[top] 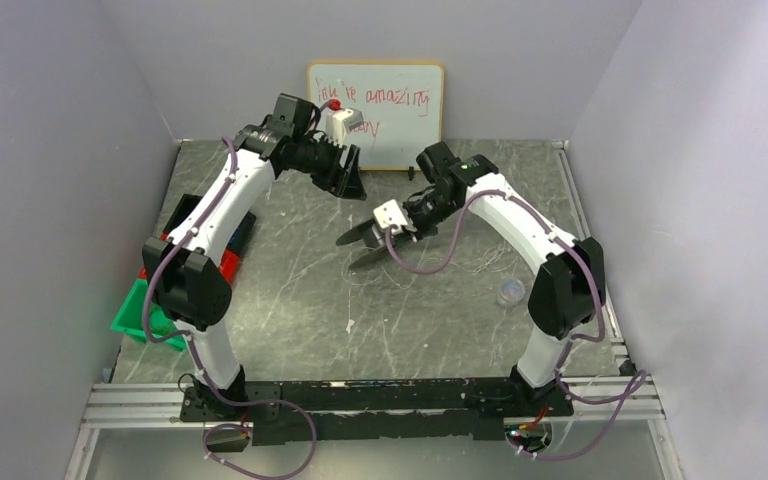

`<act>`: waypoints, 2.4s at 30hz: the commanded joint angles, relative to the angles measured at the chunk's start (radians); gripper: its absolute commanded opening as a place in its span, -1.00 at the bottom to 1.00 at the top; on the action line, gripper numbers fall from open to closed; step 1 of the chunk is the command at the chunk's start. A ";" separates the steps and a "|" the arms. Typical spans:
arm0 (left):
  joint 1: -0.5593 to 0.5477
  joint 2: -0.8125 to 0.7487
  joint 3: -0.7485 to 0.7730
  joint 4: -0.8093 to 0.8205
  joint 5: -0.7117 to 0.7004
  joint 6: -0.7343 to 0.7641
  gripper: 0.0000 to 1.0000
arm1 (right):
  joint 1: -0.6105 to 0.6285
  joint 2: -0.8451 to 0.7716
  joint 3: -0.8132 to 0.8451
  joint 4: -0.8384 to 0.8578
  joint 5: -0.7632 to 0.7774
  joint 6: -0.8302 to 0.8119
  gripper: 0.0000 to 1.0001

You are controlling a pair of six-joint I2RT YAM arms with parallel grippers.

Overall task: Wrap the cables
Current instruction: Wrap the cable around the cable reel.

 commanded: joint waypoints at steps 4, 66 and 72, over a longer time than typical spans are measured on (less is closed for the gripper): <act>0.000 0.002 0.057 0.056 0.033 -0.002 0.34 | 0.030 -0.148 -0.173 0.129 0.017 -0.039 -1.00; -0.143 -0.038 -0.083 0.159 -0.023 -0.002 0.47 | 0.028 -0.149 -0.095 0.063 -0.119 0.051 -1.00; -0.097 -0.154 -0.104 0.230 0.020 0.039 0.88 | 0.023 -0.140 -0.098 0.041 -0.124 0.032 -1.00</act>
